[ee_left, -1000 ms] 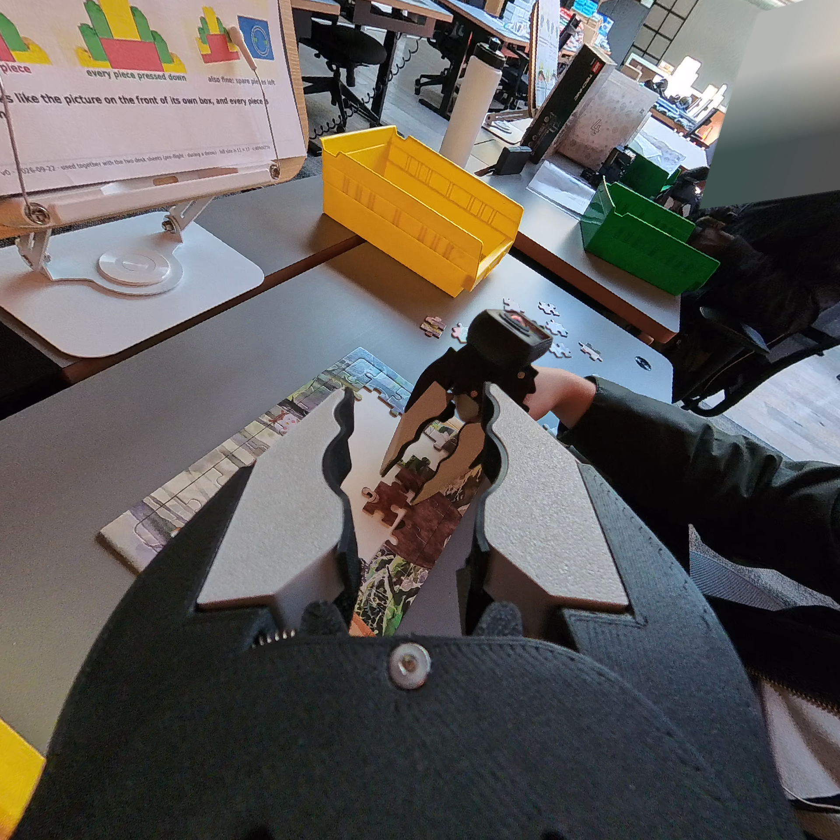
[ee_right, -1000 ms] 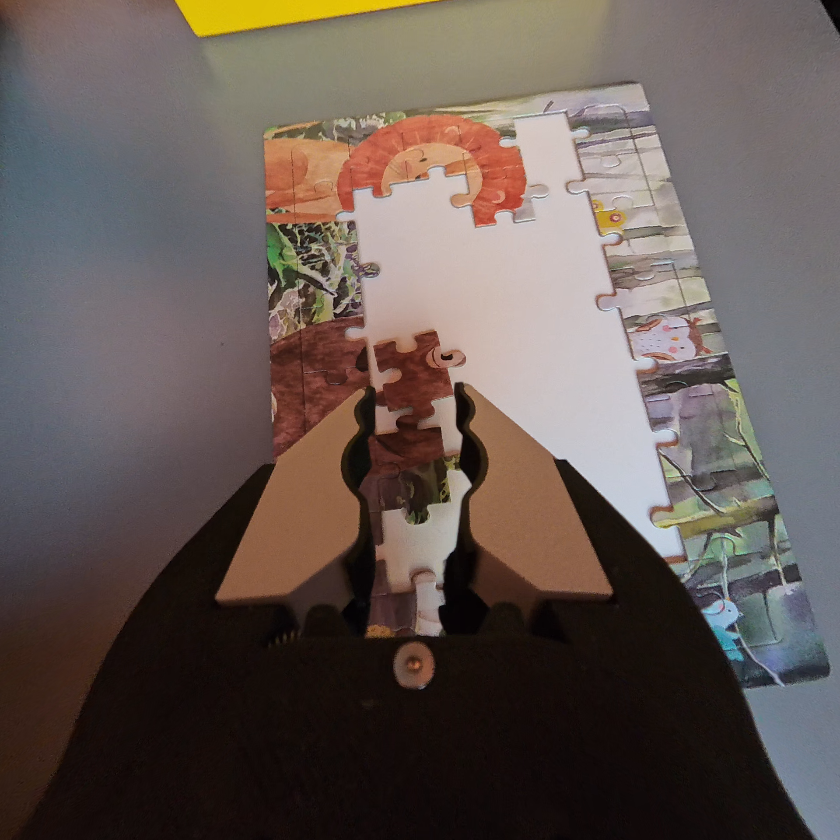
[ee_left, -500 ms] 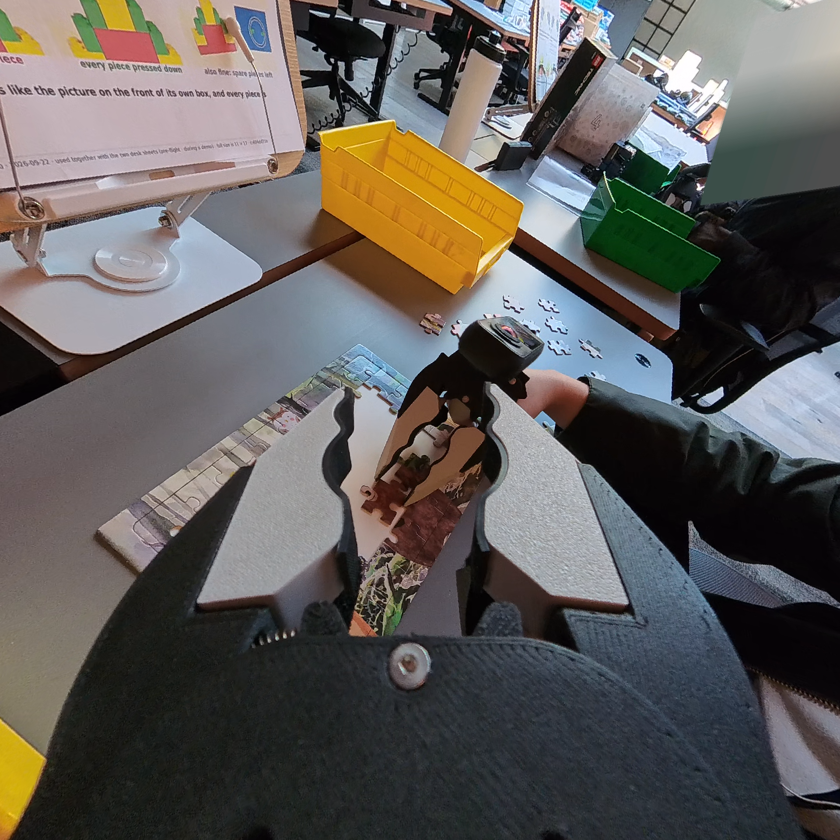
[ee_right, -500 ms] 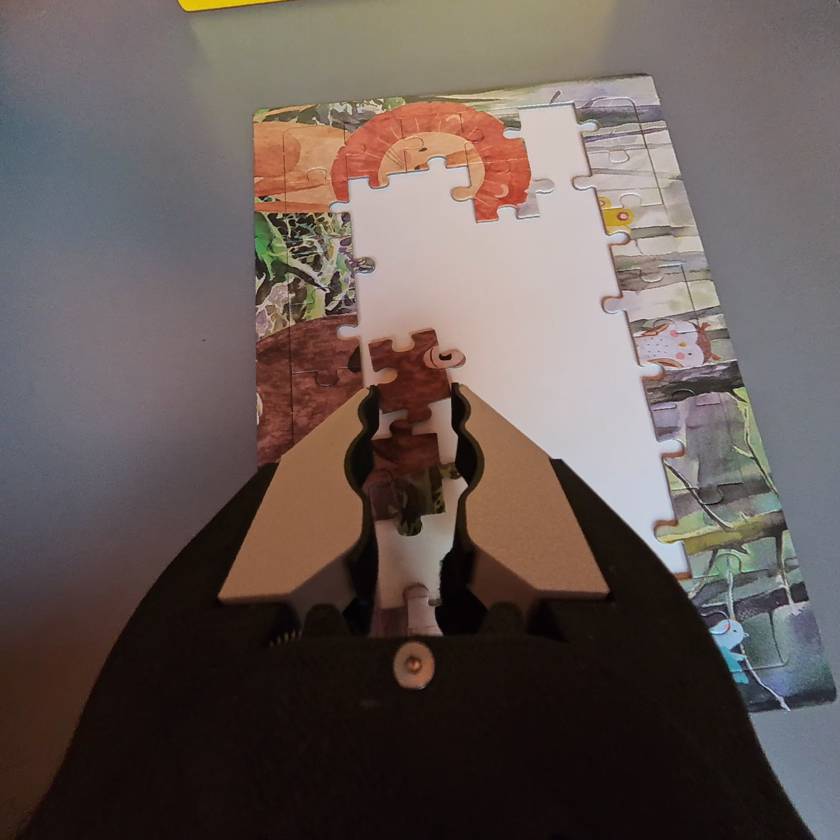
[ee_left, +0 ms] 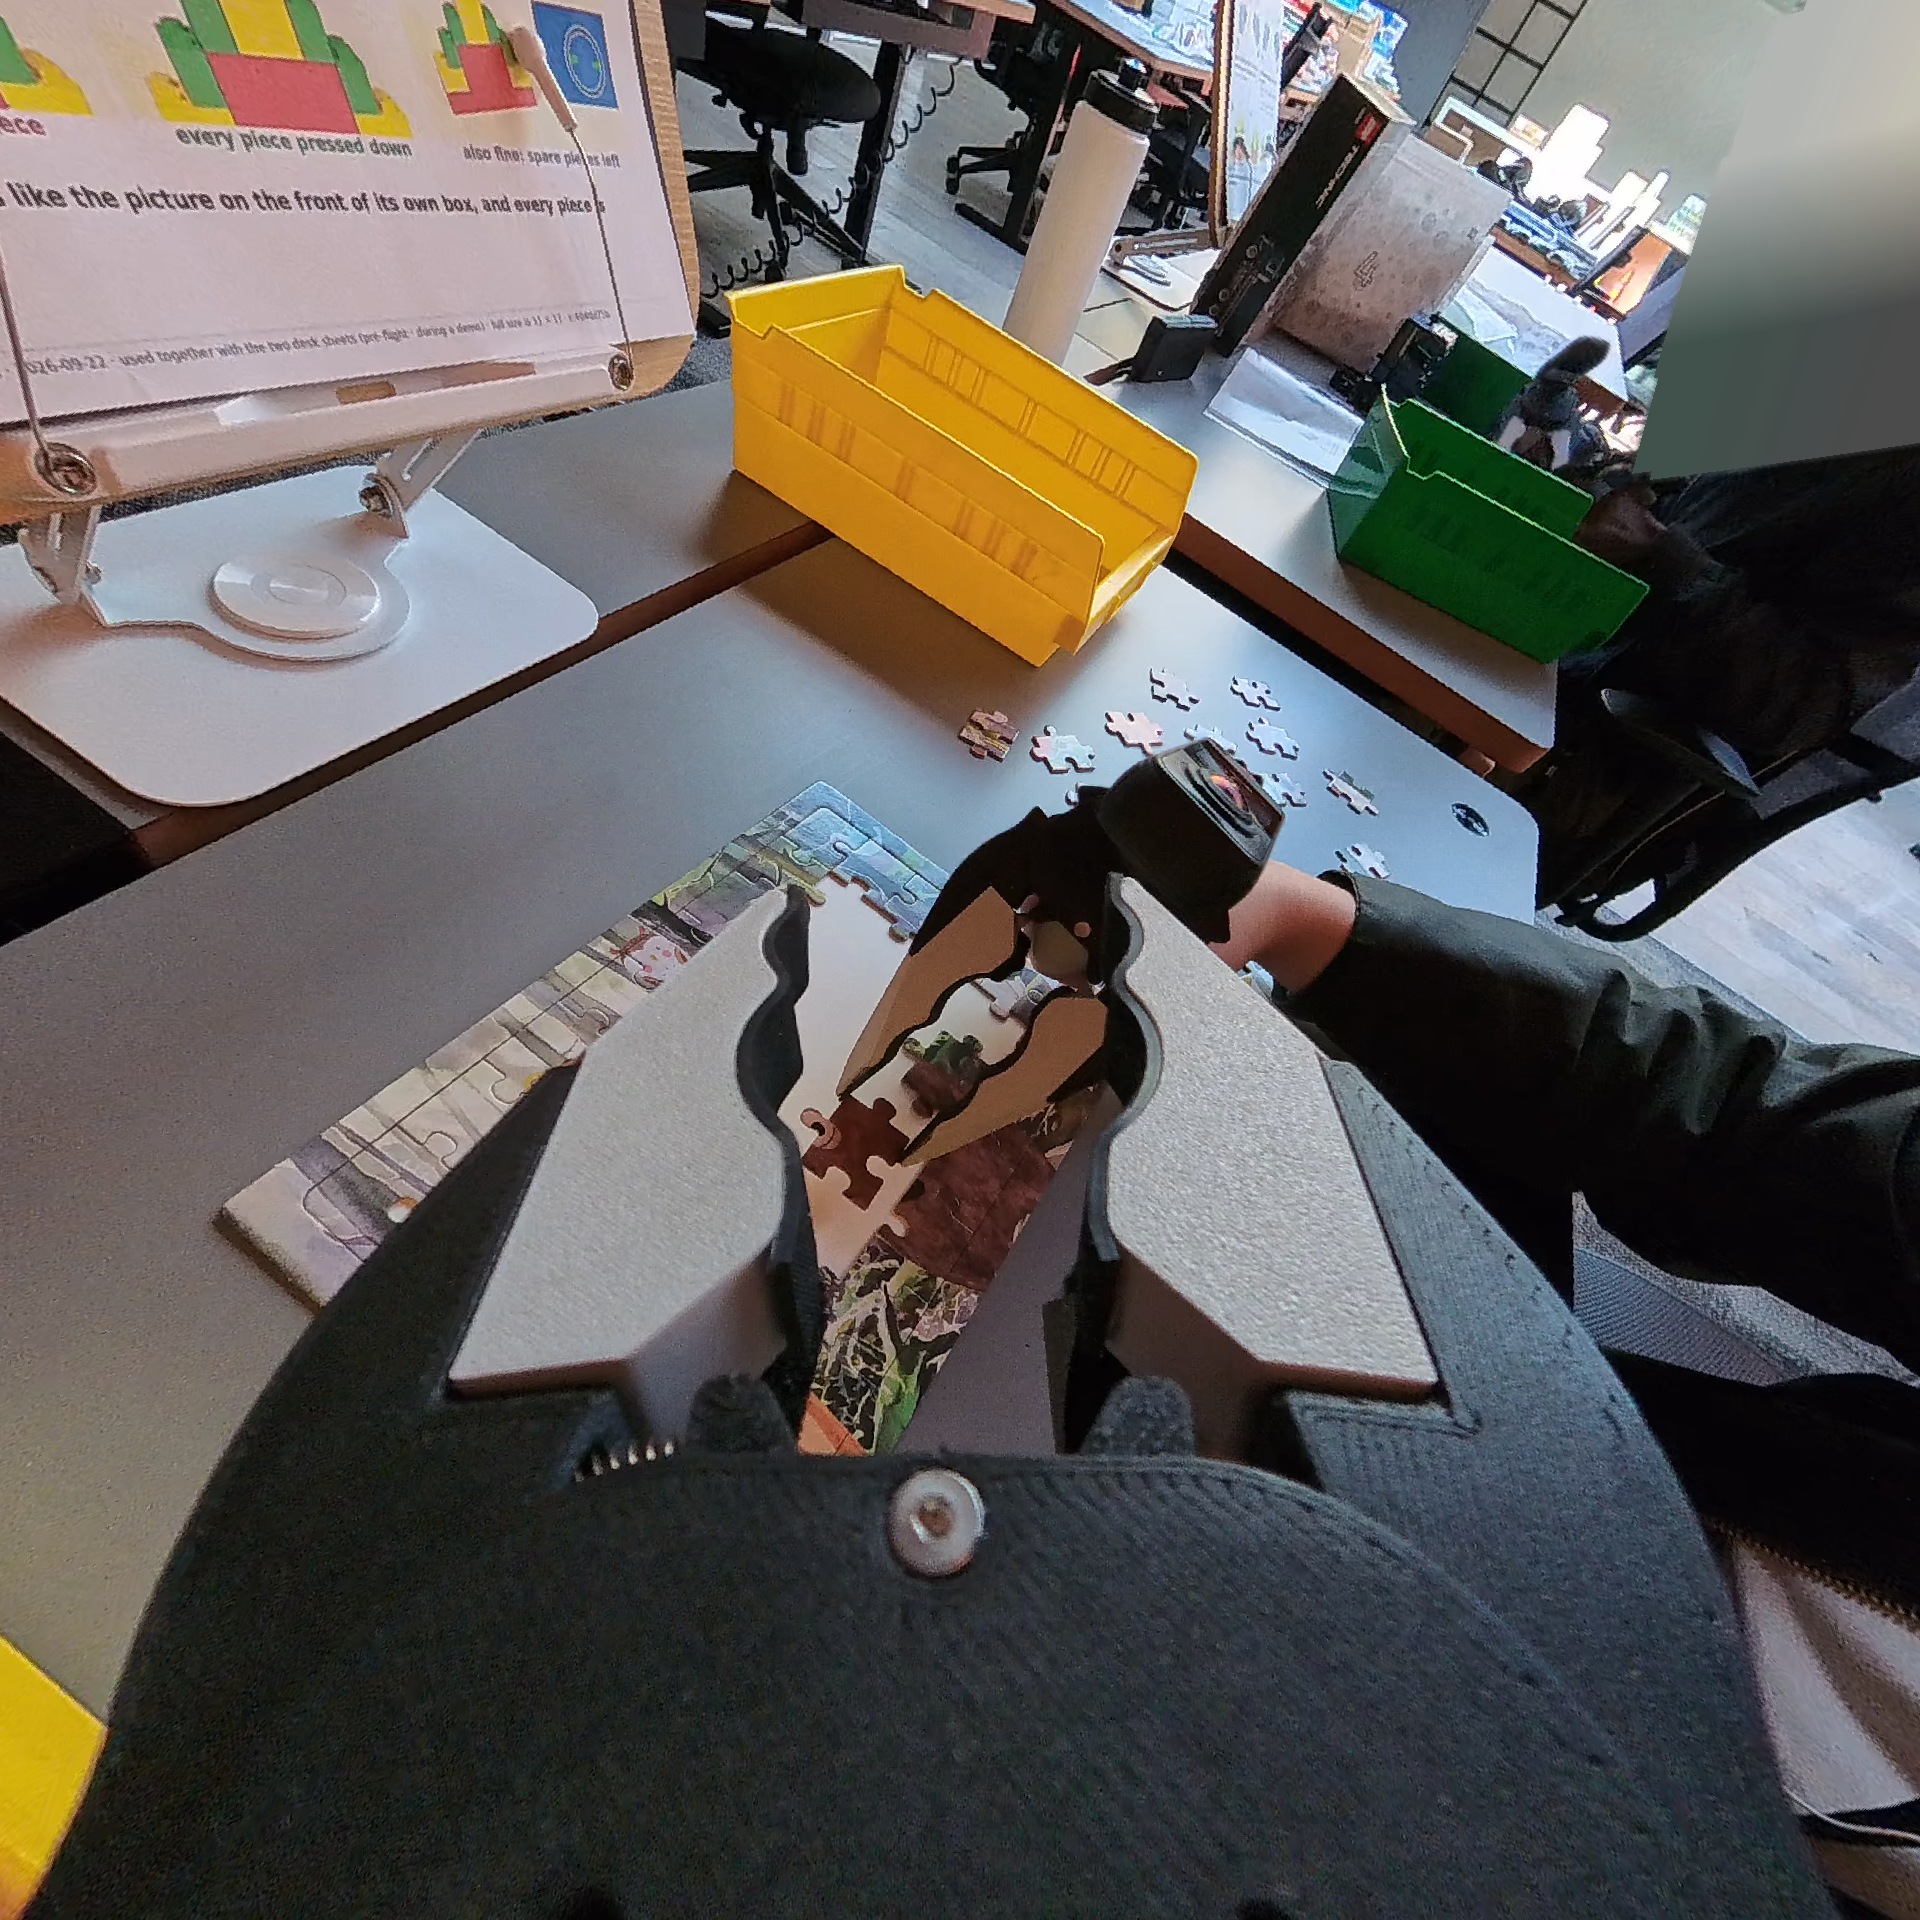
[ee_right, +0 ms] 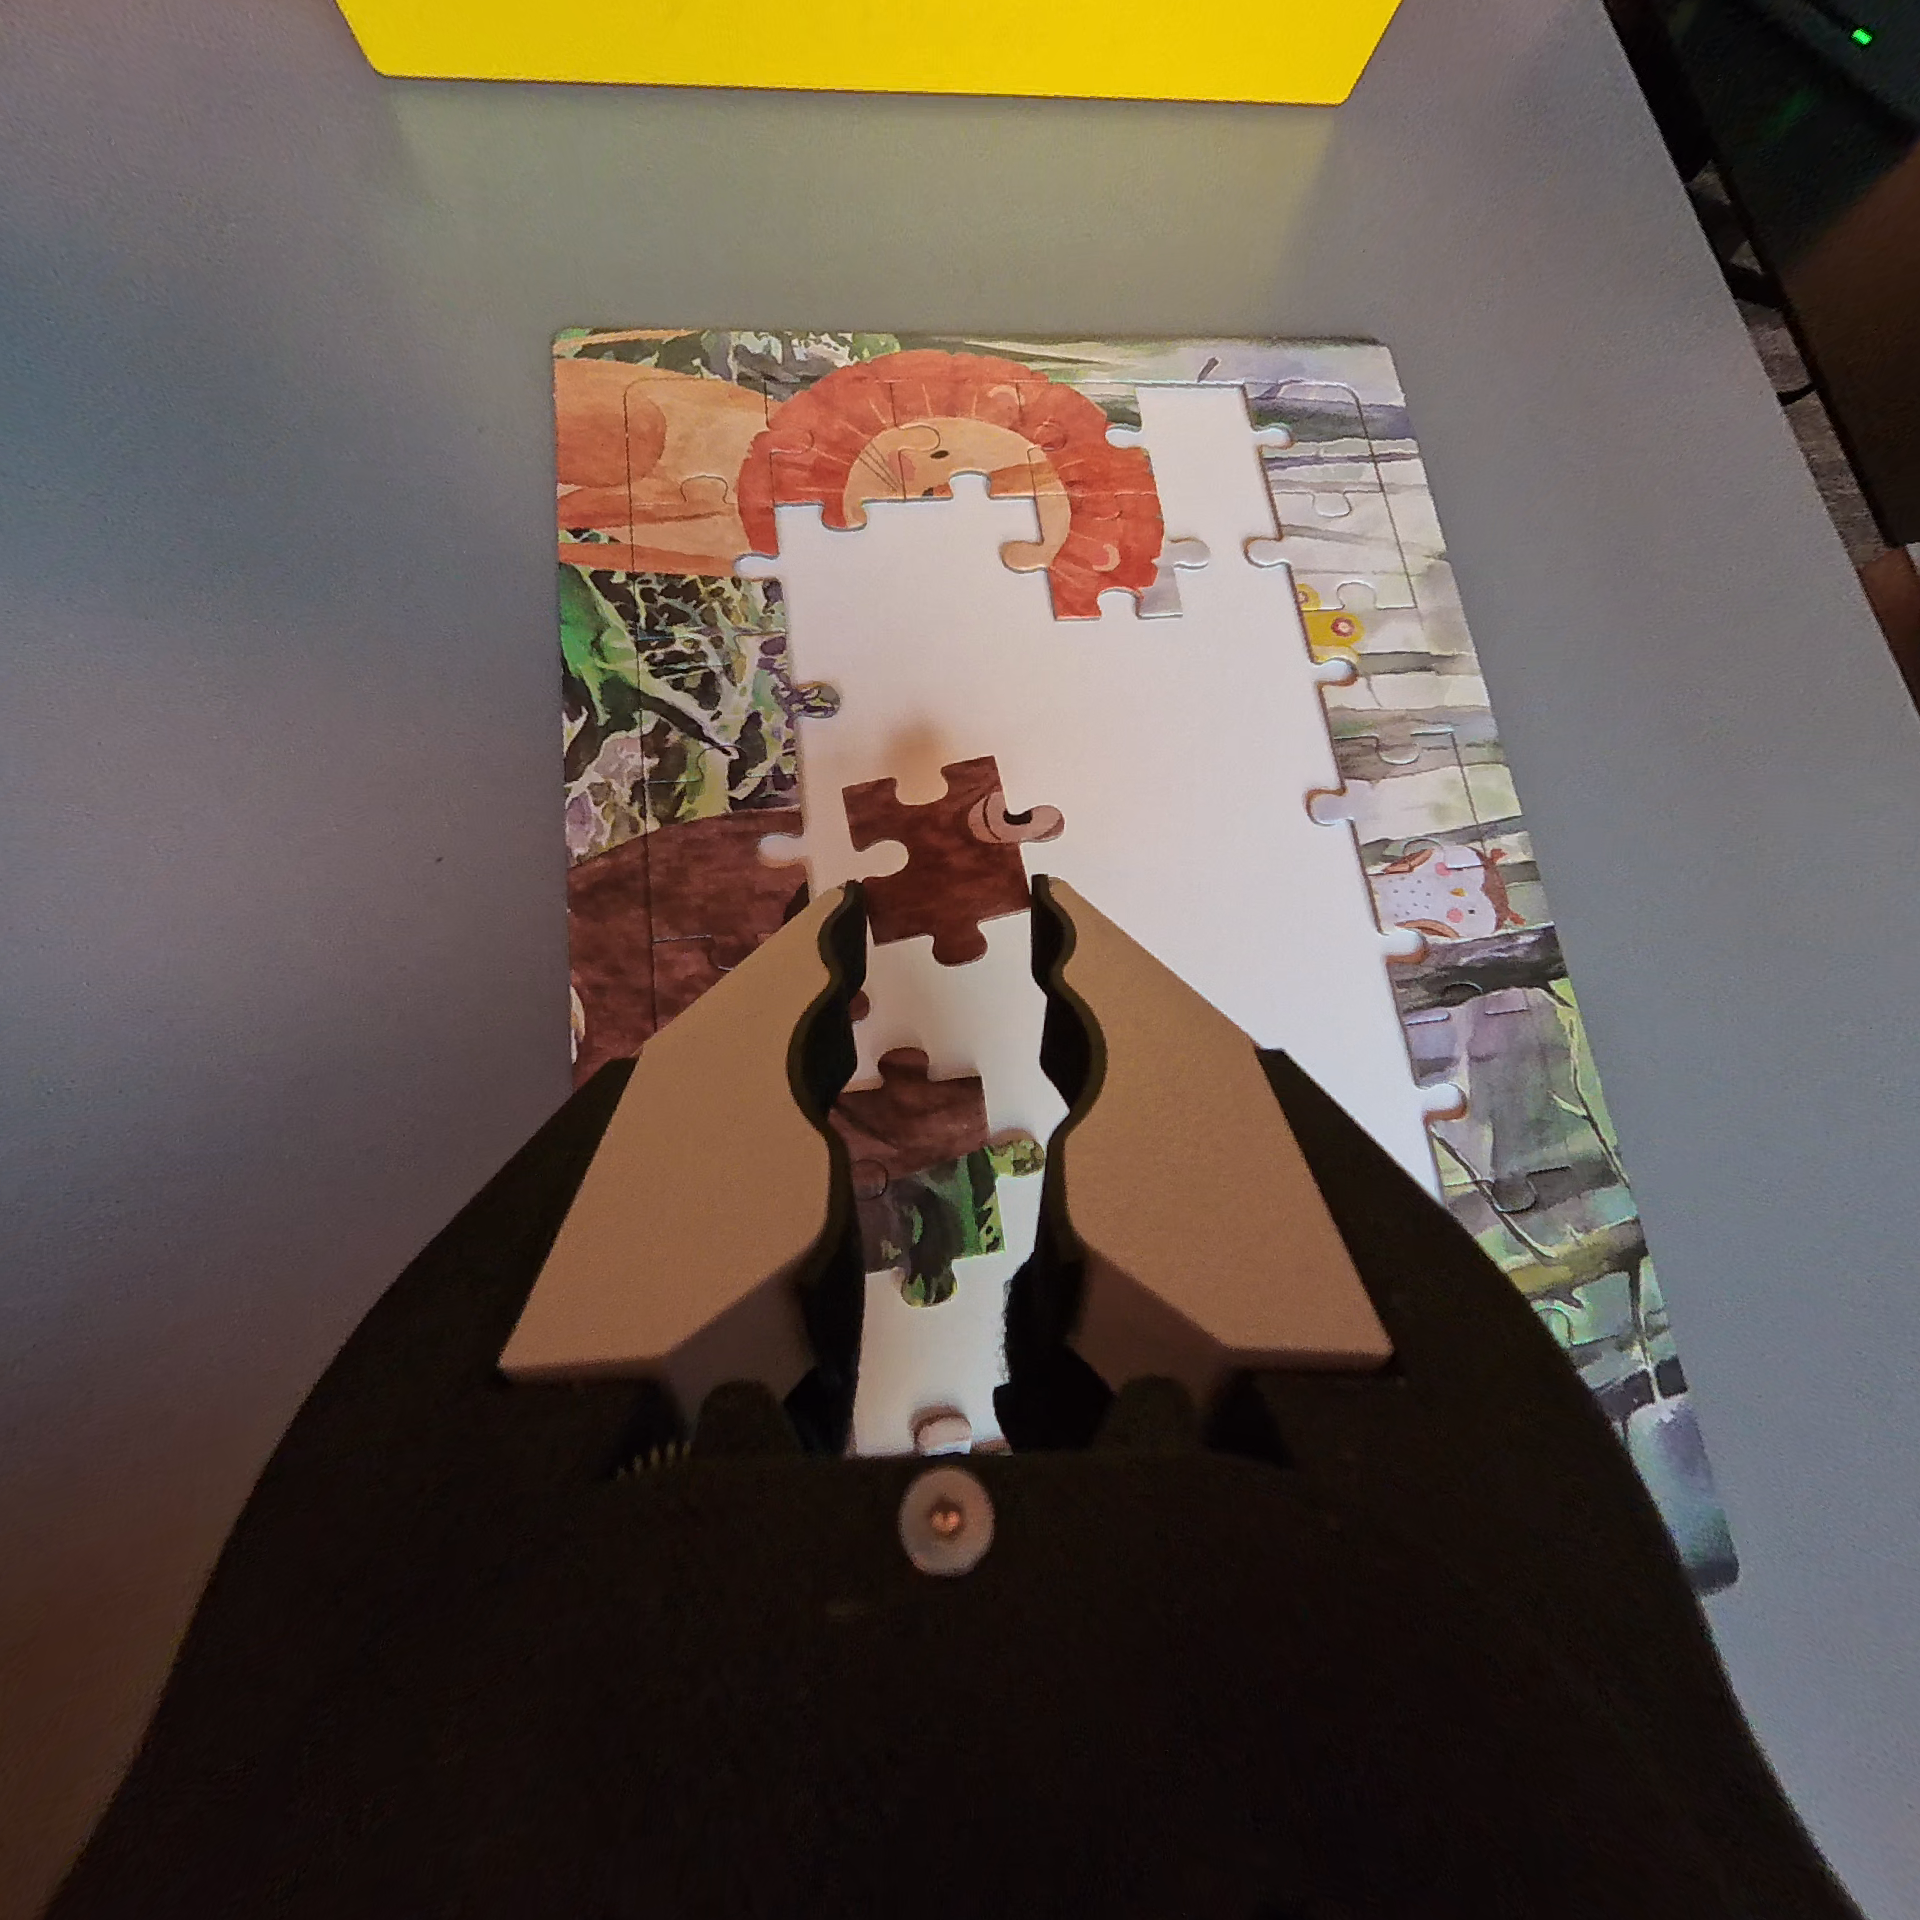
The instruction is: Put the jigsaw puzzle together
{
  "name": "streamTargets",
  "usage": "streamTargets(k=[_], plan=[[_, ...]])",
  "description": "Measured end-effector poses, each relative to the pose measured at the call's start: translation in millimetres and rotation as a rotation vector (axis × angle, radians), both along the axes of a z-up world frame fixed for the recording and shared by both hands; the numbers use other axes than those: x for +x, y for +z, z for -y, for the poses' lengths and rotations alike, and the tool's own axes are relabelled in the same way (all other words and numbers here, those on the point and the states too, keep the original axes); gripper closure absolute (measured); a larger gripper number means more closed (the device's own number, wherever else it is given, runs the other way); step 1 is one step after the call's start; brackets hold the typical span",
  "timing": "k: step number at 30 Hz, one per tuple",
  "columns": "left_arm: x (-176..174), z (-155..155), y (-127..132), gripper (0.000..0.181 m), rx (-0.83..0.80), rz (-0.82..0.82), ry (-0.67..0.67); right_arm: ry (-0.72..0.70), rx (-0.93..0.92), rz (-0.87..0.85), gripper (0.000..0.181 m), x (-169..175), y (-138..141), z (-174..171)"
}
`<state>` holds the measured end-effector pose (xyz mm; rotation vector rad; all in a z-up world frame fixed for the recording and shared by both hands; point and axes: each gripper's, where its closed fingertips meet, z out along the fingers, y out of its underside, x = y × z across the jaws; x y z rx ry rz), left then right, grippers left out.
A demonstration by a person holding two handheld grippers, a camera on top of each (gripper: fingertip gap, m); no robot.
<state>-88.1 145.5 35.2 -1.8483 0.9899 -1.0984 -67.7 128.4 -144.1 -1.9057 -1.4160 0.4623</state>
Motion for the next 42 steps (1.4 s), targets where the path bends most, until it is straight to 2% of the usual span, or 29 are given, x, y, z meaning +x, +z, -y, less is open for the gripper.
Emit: streamTargets(k=[4,9,14,19,23,28,32,35,38,42], plan=[[0,-1,-1,0.126,-0.007,0.0,0.004,-0.028,0.042,-0.027,0.15,2,9,-4],[2,-8,-12,0.125,-0.045,-0.006,0.019,-0.03,0.216,-0.079,0.15,5,37,-2],[7,-18,-39,0.125,-0.096,-0.05,0.032,-0.036,0.346,-0.077,0.15,20,52,5],[19,-23,-70,0.128,-0.174,-0.084,0.034,-0.153,0.415,-0.141,0.15,38,74,-9],[34,-17,-80,0.13,-0.274,-0.025,-0.013,-0.17,0.389,-0.202,0.15,40,78,-9],[31,-19,-92,0.135,-0.336,-0.045,-0.021,-0.137,0.382,-0.113,0.15,45,70,-6],[22,-24,-80,0.142,-0.349,0.003,-0.007,-0.065,0.157,-0.054,0.15,61,56,19],[15,-27,-72,0.142,-0.348,0.022,0.006,-0.013,-0.138,-0.016,0.15,77,44,67],[11,-28,-67,0.142,-0.348,0.039,0.012,0.029,-0.214,-0.007,0.15,78,33,109],[9,-28,-65,0.141,-0.354,0.046,0.013,-0.013,-0.277,0.083,0.15,83,0,143]])
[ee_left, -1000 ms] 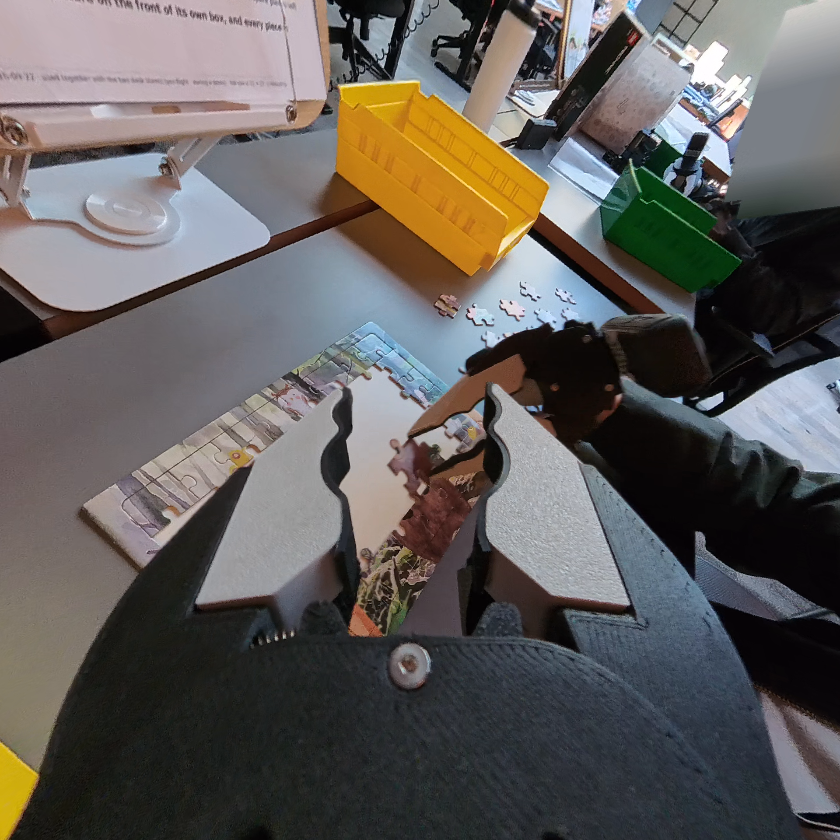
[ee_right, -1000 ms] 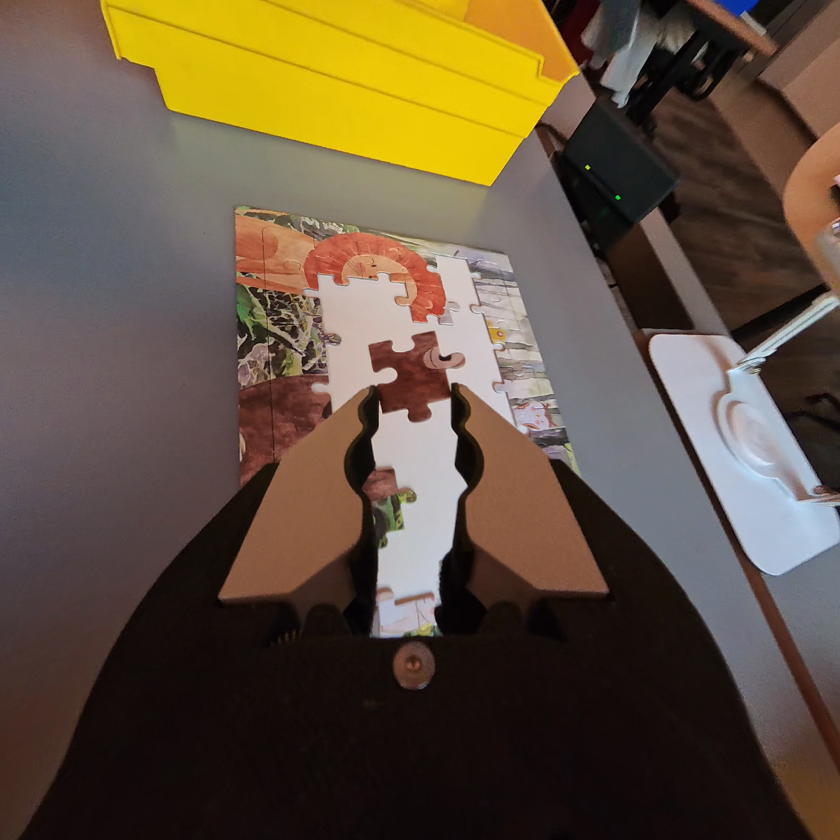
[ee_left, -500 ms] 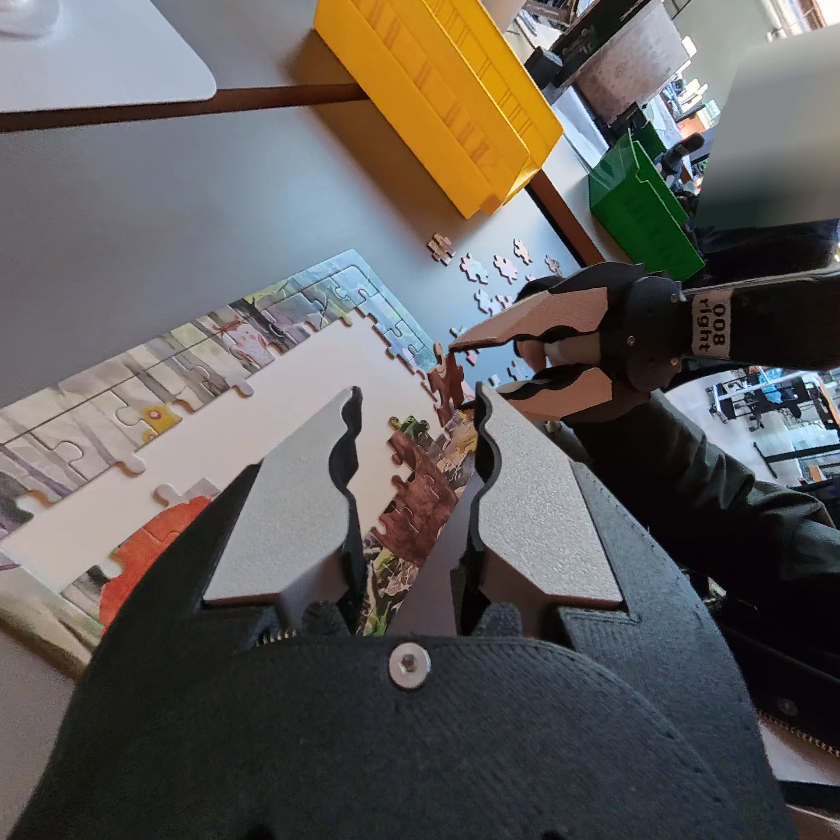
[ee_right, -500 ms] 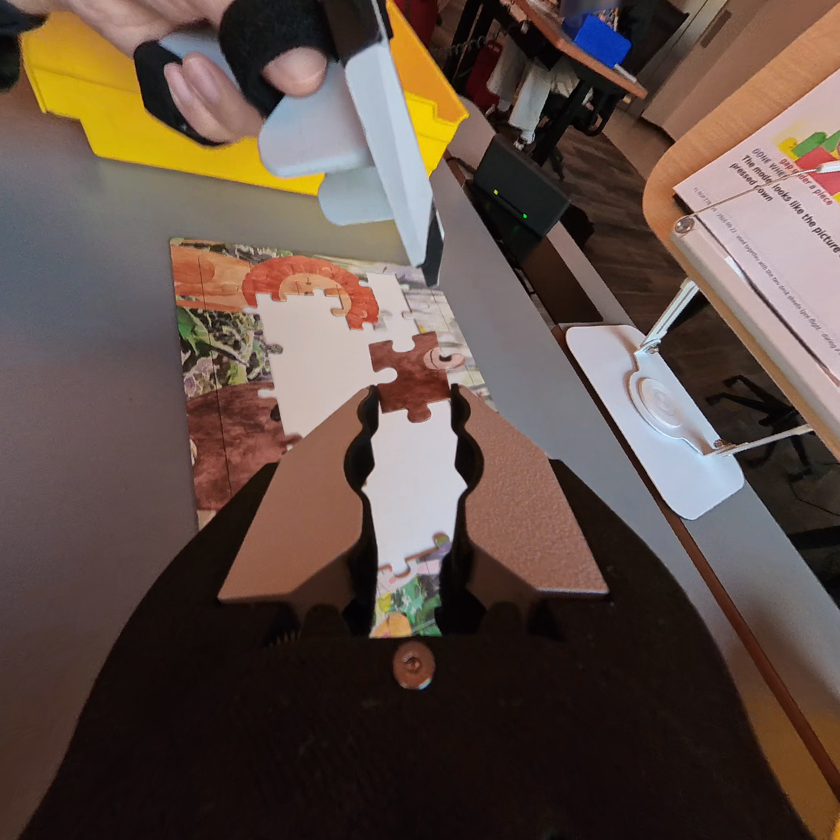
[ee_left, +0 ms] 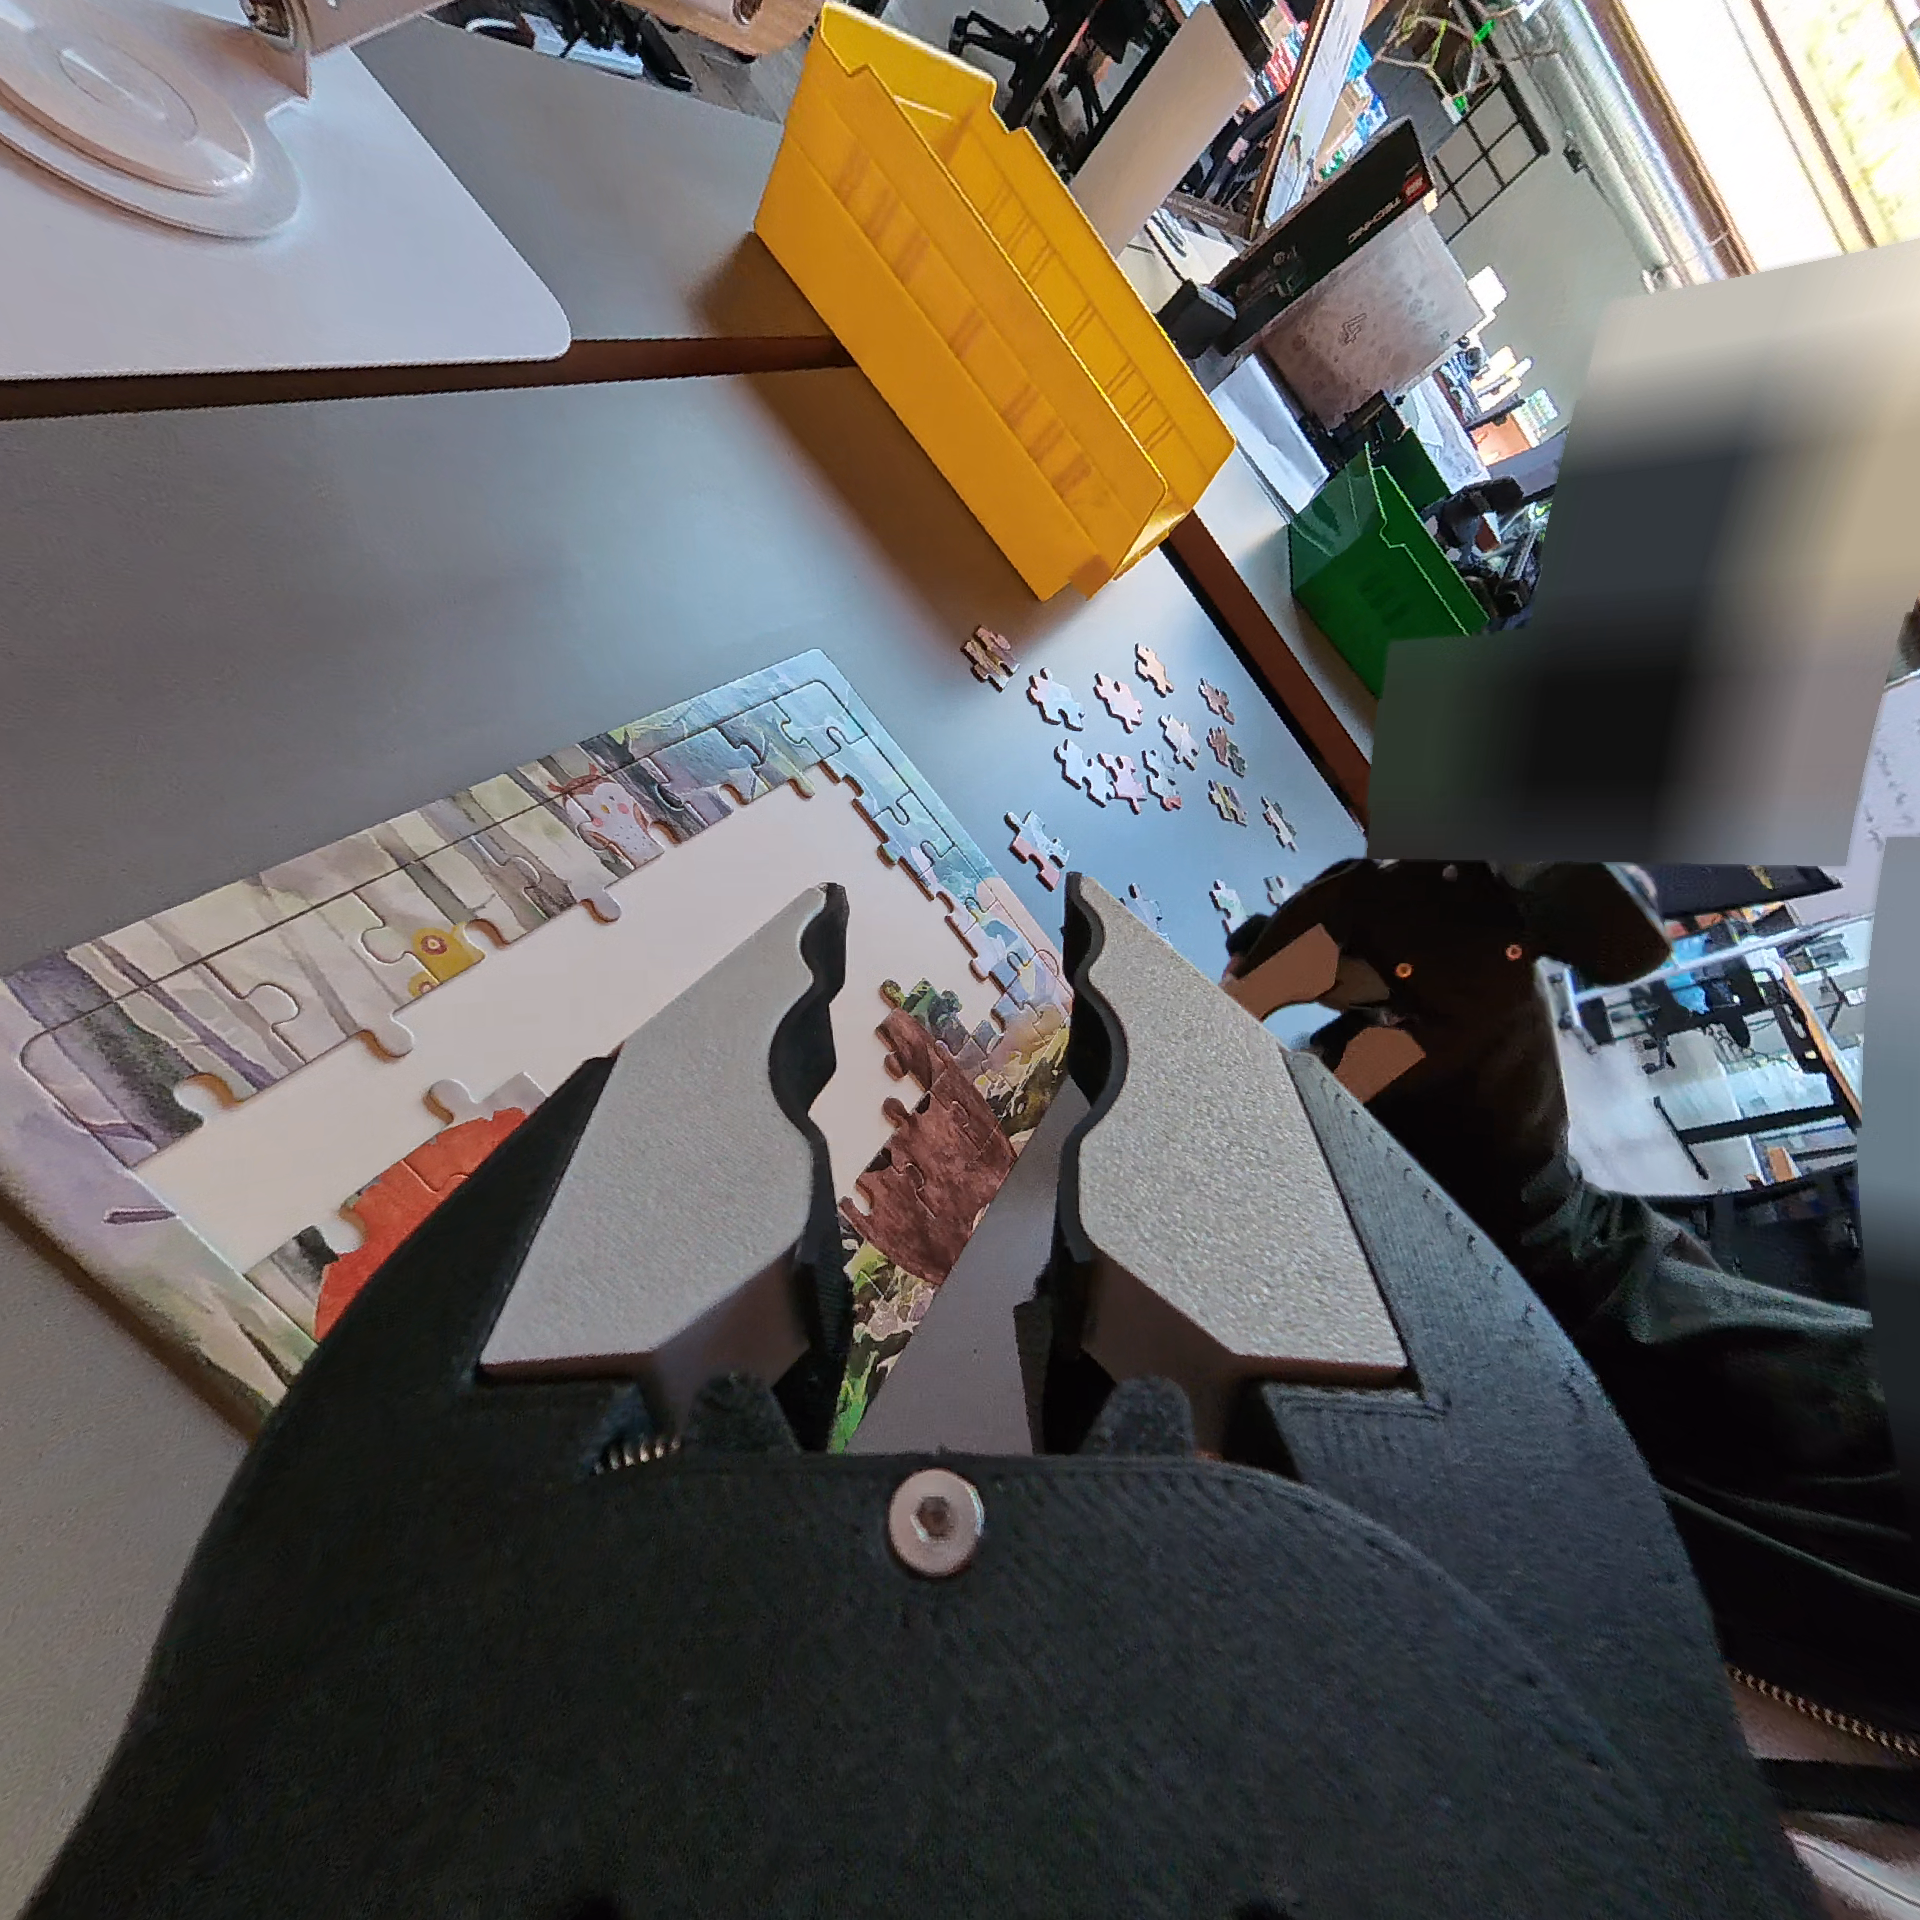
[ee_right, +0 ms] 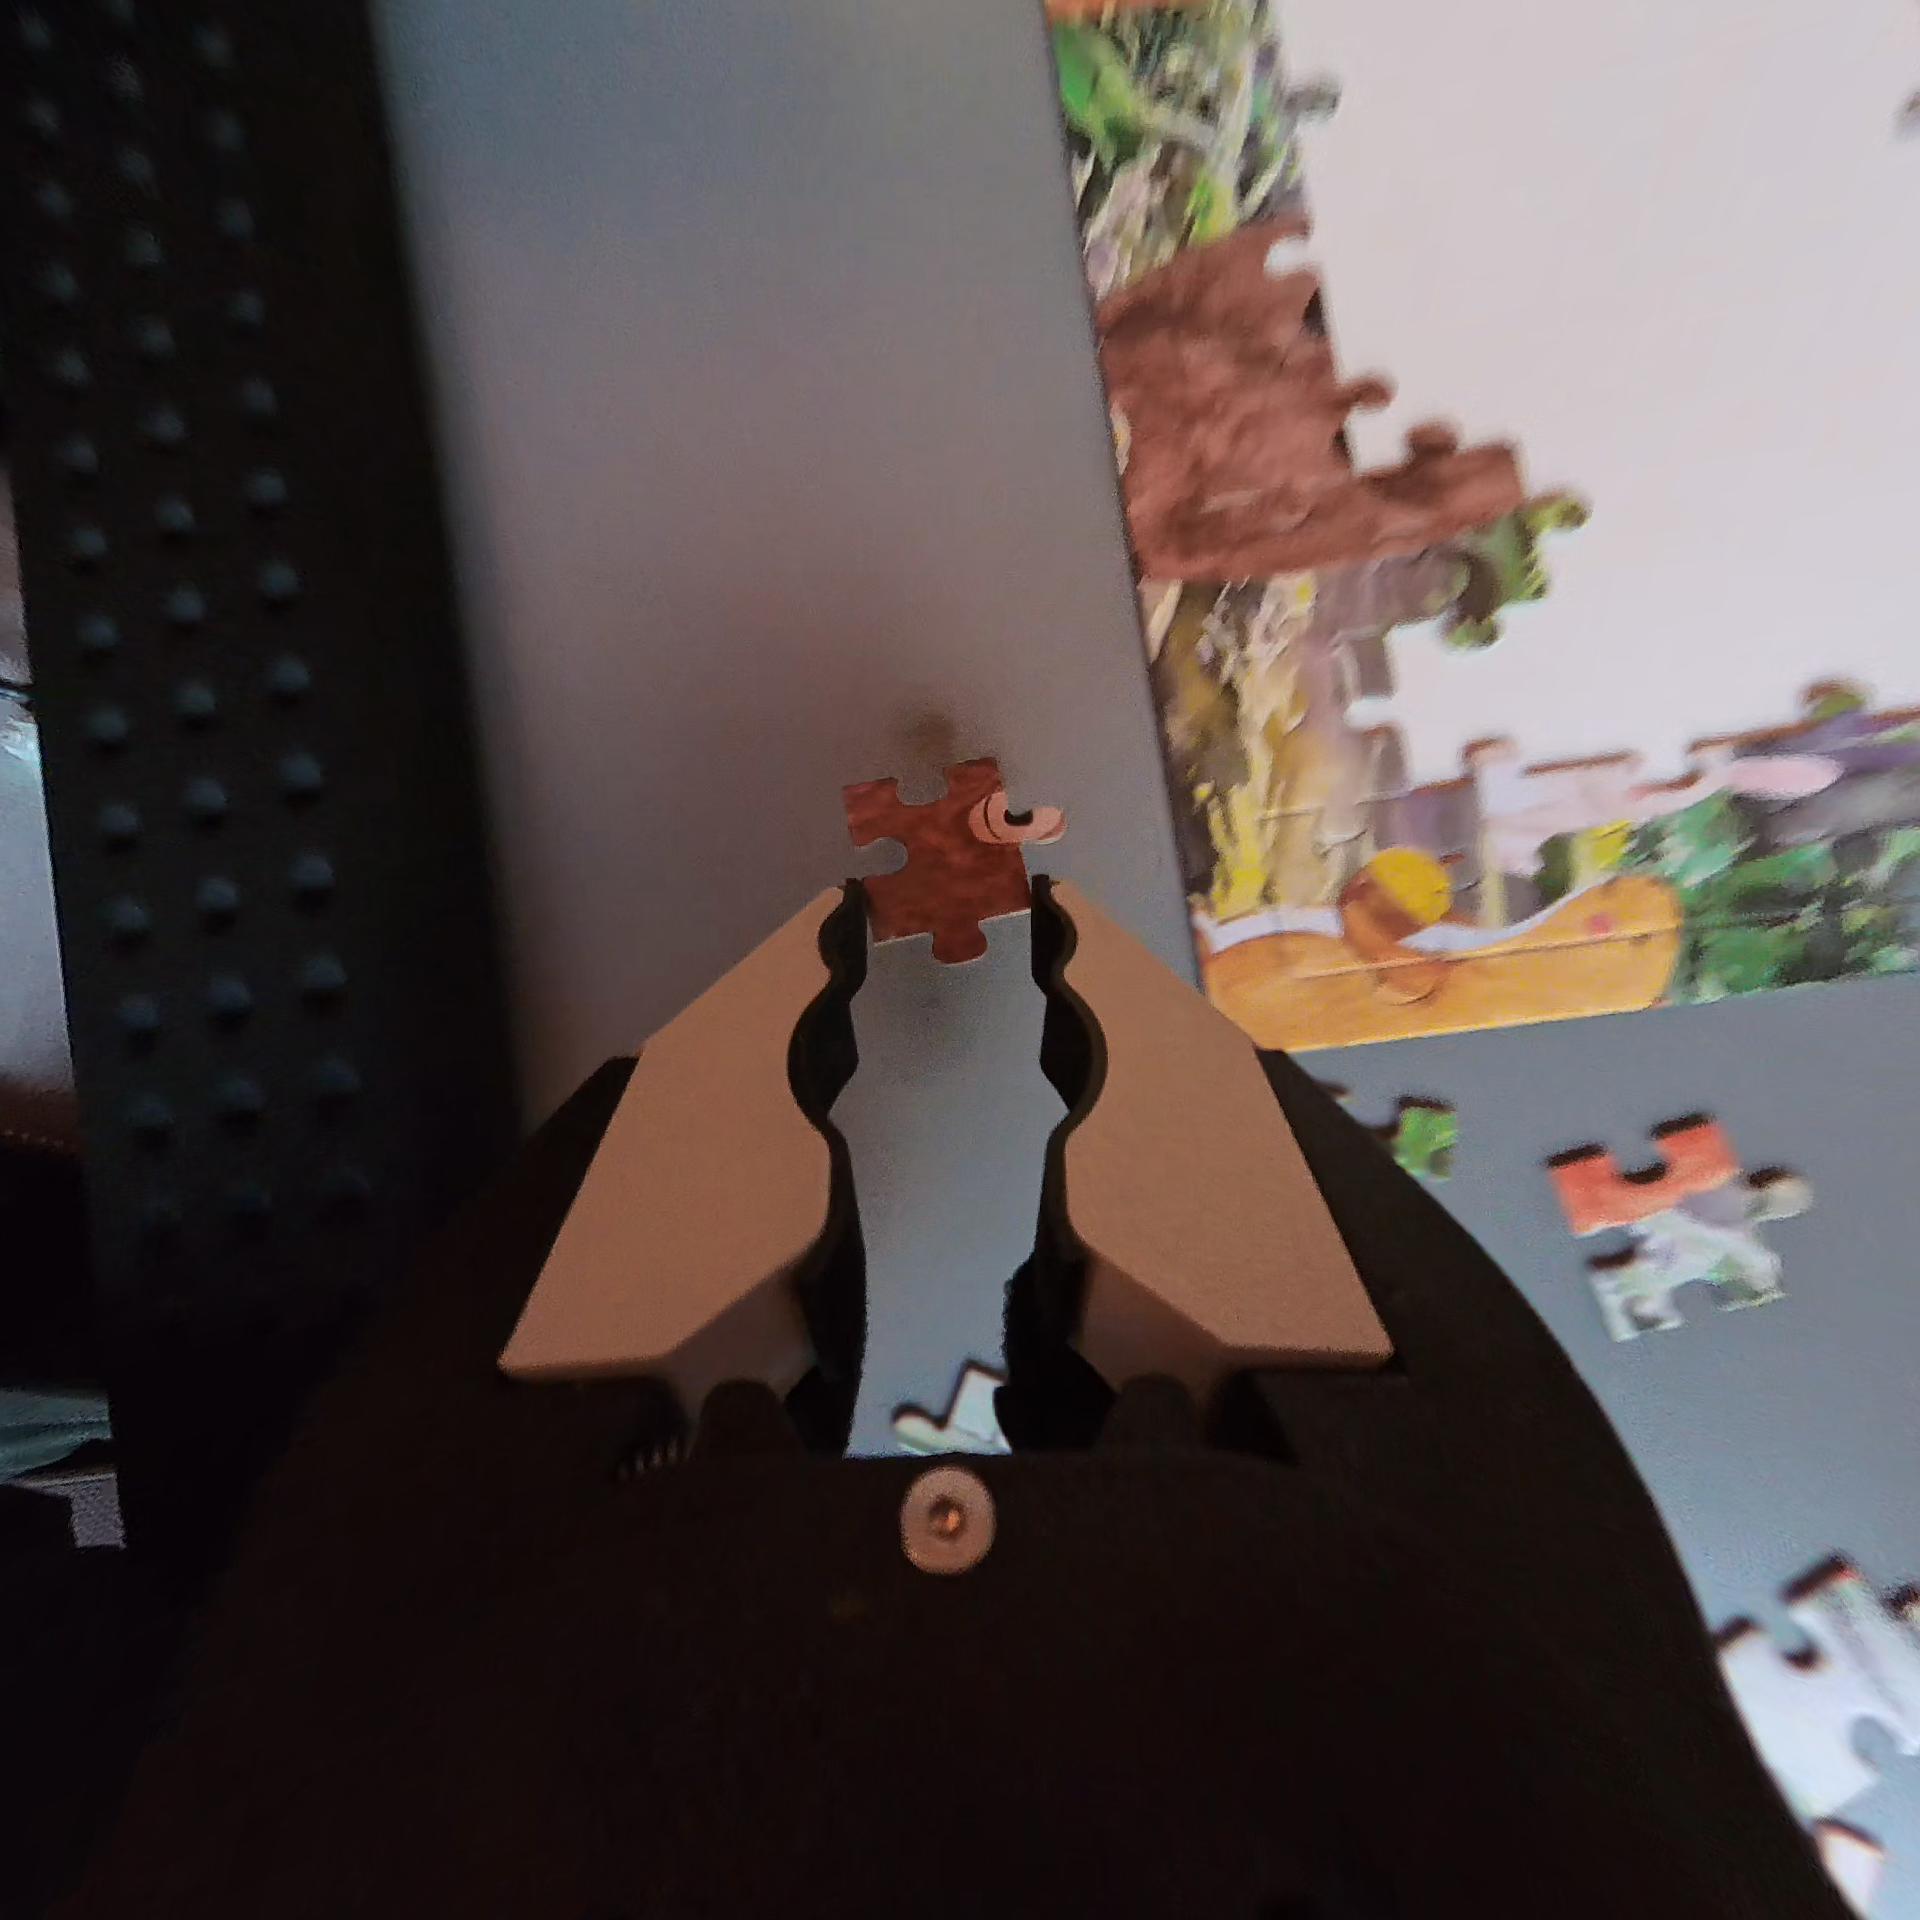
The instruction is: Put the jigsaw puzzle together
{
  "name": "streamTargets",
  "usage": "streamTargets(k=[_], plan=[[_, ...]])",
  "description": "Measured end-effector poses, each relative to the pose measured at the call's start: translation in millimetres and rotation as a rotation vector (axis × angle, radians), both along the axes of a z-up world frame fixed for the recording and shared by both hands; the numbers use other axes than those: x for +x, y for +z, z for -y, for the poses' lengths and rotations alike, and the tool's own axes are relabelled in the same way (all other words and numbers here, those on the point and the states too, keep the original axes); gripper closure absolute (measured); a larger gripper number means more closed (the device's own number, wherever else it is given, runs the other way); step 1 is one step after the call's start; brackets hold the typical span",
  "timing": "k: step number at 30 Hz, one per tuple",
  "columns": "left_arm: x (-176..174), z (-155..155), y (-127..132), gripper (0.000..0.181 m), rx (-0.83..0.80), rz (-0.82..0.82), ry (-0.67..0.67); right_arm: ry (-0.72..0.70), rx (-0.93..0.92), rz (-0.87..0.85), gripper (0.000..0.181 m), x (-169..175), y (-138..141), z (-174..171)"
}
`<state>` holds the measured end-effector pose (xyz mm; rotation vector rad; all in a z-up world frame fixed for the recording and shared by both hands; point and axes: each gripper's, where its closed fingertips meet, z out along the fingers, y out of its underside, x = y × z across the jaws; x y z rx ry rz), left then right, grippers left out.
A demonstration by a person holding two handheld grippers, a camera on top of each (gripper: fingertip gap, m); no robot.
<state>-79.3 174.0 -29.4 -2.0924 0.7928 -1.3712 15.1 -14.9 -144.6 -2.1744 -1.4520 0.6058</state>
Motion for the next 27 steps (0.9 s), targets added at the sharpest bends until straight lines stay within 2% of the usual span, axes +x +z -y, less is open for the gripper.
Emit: streamTargets(k=[4,7,9,11,14,18,20,23,27], plan=[[-1,0,1,0.141,-0.002,0.002,0.002,-0.044,-0.018,0.037,0.15,5,-17,9],[-1,1,1,0.141,-0.002,0.001,0.0,-0.047,-0.018,0.007,0.142,12,-11,9],[-2,1,2,0.141,-0.002,0.003,-0.001,-0.104,0.024,-0.024,0.139,29,2,-1],[-3,1,5,0.141,0.0,0.012,0.0,-0.241,0.105,-0.053,0.139,62,22,-19],[-6,0,9,0.141,0.004,0.024,0.006,-0.508,0.242,-0.077,0.14,131,52,-33],[-11,-4,13,0.141,-0.002,0.049,0.018,-0.825,0.401,0.041,0.14,234,71,-20],[-13,-6,15,0.141,-0.001,0.059,0.024,-0.942,0.425,0.076,0.14,271,74,-3],[-15,-7,17,0.141,0.005,0.067,0.032,-1.013,0.441,0.079,0.141,296,74,18],[-15,-6,20,0.141,0.019,0.067,0.033,-0.994,0.451,0.061,0.143,290,70,23]])
